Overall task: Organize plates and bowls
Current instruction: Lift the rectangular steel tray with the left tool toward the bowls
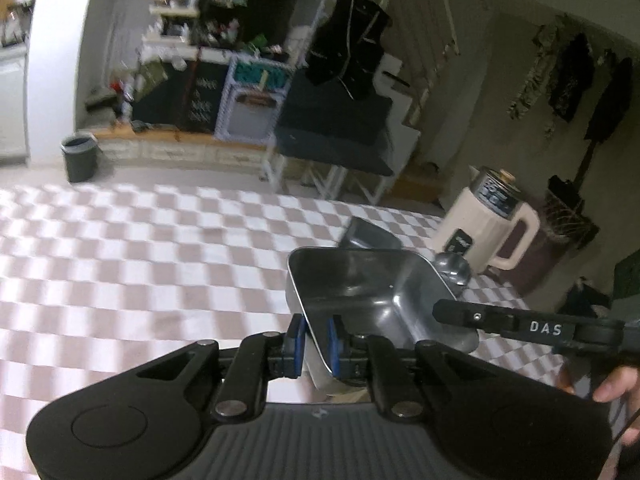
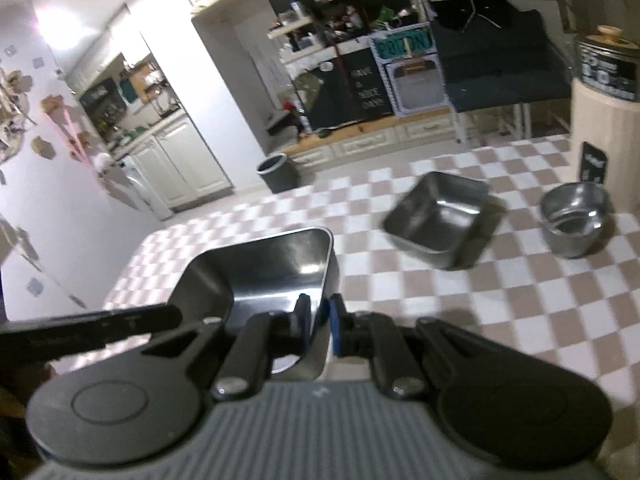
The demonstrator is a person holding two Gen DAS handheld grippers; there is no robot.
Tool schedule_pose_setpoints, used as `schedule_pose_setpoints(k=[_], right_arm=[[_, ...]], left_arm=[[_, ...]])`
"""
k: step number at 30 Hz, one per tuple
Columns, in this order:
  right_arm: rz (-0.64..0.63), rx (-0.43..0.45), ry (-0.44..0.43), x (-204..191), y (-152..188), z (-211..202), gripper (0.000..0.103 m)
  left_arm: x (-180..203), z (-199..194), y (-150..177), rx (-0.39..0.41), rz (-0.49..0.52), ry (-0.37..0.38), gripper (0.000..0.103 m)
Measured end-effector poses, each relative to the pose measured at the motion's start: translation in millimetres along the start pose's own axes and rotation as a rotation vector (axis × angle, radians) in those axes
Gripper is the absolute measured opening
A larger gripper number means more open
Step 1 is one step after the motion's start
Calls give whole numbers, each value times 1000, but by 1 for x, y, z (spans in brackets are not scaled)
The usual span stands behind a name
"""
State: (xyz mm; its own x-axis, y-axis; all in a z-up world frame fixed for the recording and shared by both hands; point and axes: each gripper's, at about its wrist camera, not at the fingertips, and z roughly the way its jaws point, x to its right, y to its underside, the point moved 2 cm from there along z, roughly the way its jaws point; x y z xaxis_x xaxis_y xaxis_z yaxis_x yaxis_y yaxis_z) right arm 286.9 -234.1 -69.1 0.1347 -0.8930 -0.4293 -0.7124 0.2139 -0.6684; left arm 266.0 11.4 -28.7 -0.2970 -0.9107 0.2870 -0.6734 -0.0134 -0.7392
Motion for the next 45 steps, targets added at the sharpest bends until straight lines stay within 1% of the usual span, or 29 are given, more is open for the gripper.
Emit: schedule_pose_setpoints(k=[5,9,13,17,20,25,28,30,33,41,45], right_arm=[[-41,-24,-66,-49,15,11,13],[-49,-73,-116,-79,27,28,13],[-55,-124,-141,-104,39,48,13],[-90,-187,-153,-128,56,65,13],[-105,-236,-162,-142,67,80,14],[-132,-296,-157,-160,79,95,14],[-150,-321,-153,-166,86,101,14],[-152,-339,-148,-169,89,106,14],[-161,-359,-140,-173,95,114,14],[-188,-381,-139,-183,98,133,15],[-187,-399,-134,-180,103,139,15]], left_arm=[[-31,-41,7,53,-22,-68,12],[-58,-68,19,81,-76,-113,12],[-82,-82,32,75,-117,-169,14],[-107,-89,43,58,-148,-216,14],[-124,-90,53,32,-173,-247,14],[-146,-80,70,-44,-209,-287,14],[-152,-74,78,-72,-204,-303,21],[-156,-71,82,-88,-208,-310,21],[-164,-68,88,-103,-221,-320,21],[-177,-67,95,-107,-248,-335,21],[-179,-64,97,-115,-252,-337,21]])
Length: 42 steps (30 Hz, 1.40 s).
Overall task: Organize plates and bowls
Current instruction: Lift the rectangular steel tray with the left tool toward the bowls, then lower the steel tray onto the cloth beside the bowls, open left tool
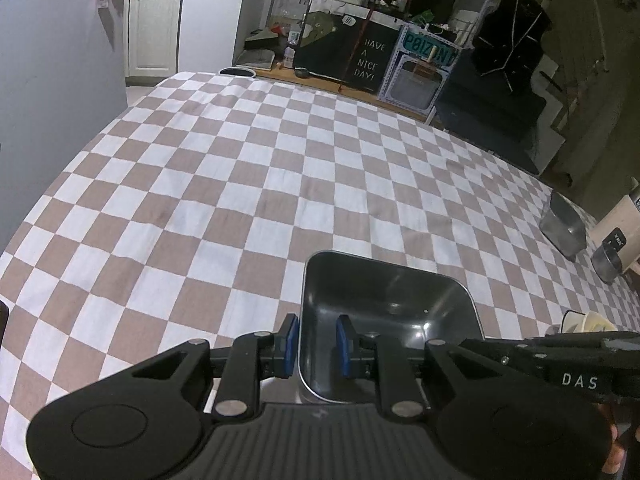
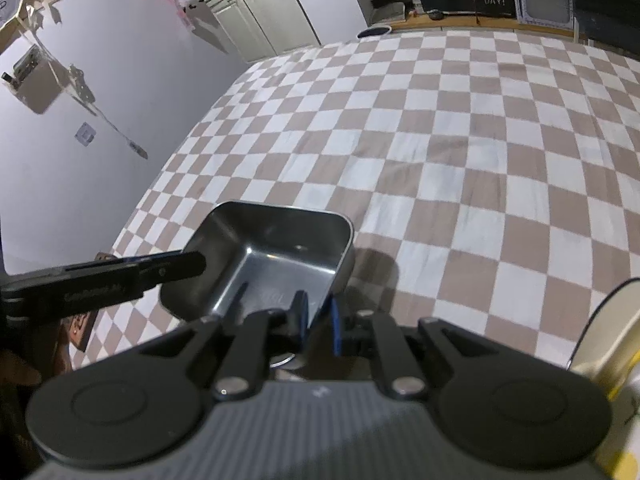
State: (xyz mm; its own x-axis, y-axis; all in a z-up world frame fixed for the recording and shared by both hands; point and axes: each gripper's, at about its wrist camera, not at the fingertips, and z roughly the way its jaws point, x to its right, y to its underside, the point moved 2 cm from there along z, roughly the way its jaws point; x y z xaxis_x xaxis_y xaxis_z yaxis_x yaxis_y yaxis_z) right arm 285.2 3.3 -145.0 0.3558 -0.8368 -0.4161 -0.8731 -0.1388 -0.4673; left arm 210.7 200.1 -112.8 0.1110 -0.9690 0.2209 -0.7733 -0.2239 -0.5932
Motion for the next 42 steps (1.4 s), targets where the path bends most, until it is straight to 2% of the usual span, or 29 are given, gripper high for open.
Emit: schedule_pose_setpoints(k=[15,22,28,33,36,41,42], right_arm=[[1,-28,24,-5,6,18,14],[135,-10,17,4,9,20,14],[129,-15,31,0,9,25,15],[116,-5,62,-1,7,23,24],[100,4,81,-2,8,20,30],[77,23,111,-4,8,18,59],[75,28,114,-4,9,17,62]], left_arm=[[1,7,4,-19,16,12,24],[-1,9,5,-37,23,28,24],[-3,10,5,-47,21,28,24],[-4,8,7,-59,23,22,27],[-3,6,8,-62,28,16,38],[-2,-1,9,-62,36,4,46],[-2,-3,9,-63,36,-1,47]])
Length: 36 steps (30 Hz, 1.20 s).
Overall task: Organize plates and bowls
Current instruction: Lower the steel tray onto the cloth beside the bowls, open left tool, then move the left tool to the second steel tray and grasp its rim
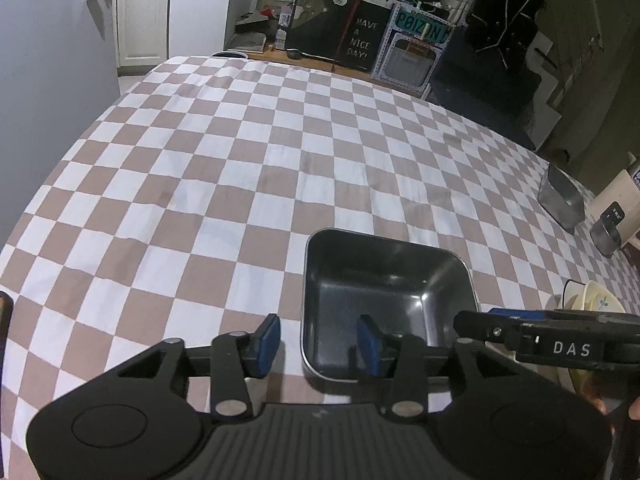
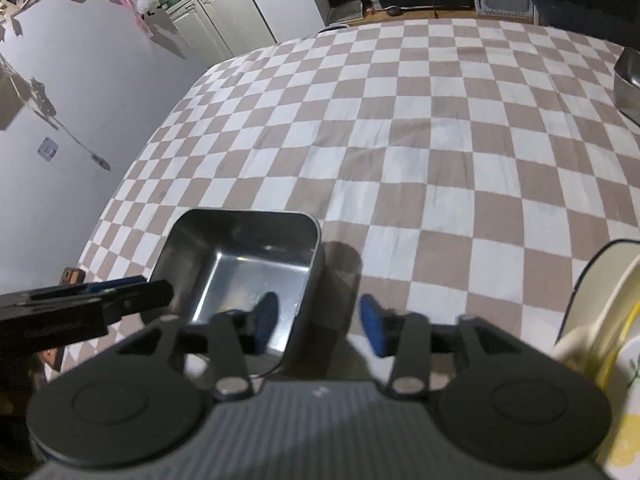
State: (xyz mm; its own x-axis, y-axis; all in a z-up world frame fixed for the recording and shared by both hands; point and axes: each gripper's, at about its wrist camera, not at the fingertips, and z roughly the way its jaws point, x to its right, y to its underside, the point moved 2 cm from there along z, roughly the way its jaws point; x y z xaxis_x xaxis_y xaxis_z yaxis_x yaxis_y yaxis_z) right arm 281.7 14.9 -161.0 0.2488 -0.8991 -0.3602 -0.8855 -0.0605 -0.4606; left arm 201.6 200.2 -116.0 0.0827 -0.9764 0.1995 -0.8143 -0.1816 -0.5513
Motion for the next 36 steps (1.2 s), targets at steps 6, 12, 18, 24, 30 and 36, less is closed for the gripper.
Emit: schedule_pose_setpoints(k=[6,12,18,24,30,36], right_arm=[[-63,45,32,-5,2,-9,84],[-88,81,56,-6,0,-21,96],[-109,122,54,0,0,-41,103],[-123,174,78,17,-3,-68,103],[-67,231,119,52,-8,-98,103],[35,287,152,99,-12,-127,103]], left_arm=[[-5,-14,0,15,-10,-35,71],[-5,-30,1,41,-8,-60,102],[1,-42,-3,61,-17,-89,103],[25,-49,-13,103,5,-82,103],[70,-48,-29,145,60,-44,103],[124,-36,-43,159,106,16,103]])
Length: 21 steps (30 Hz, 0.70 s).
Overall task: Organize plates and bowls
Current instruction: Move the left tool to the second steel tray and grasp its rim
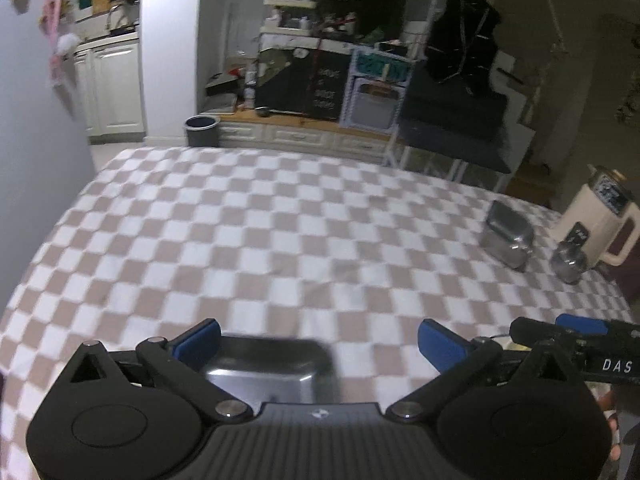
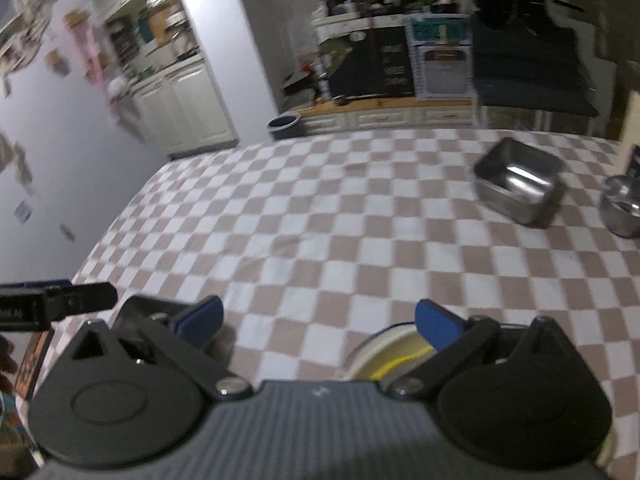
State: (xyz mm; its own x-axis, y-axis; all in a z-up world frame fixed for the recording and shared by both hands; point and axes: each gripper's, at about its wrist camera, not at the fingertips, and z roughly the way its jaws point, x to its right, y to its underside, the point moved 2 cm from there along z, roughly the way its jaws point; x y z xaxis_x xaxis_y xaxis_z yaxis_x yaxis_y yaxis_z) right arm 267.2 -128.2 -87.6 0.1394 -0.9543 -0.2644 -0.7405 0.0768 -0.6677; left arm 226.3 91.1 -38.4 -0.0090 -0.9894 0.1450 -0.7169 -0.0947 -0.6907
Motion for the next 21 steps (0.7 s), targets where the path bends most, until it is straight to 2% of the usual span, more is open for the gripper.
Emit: schedule_pose_setpoints(k=[7,13,15,21], right_arm=[[107,51,83,71,-8,-24,103],[197,92,147,123,-12,-37,103],[211,105,159,138,-14,-40,103],[165,125,221,187,-25,-40,103]], left_arm=[[69,28,-16,-7,58,95,103],[131,52,-18,-10,102,140,103],[147,60,-16,-13,89,153,103],[177,86,-15,-22,-42,240,101]])
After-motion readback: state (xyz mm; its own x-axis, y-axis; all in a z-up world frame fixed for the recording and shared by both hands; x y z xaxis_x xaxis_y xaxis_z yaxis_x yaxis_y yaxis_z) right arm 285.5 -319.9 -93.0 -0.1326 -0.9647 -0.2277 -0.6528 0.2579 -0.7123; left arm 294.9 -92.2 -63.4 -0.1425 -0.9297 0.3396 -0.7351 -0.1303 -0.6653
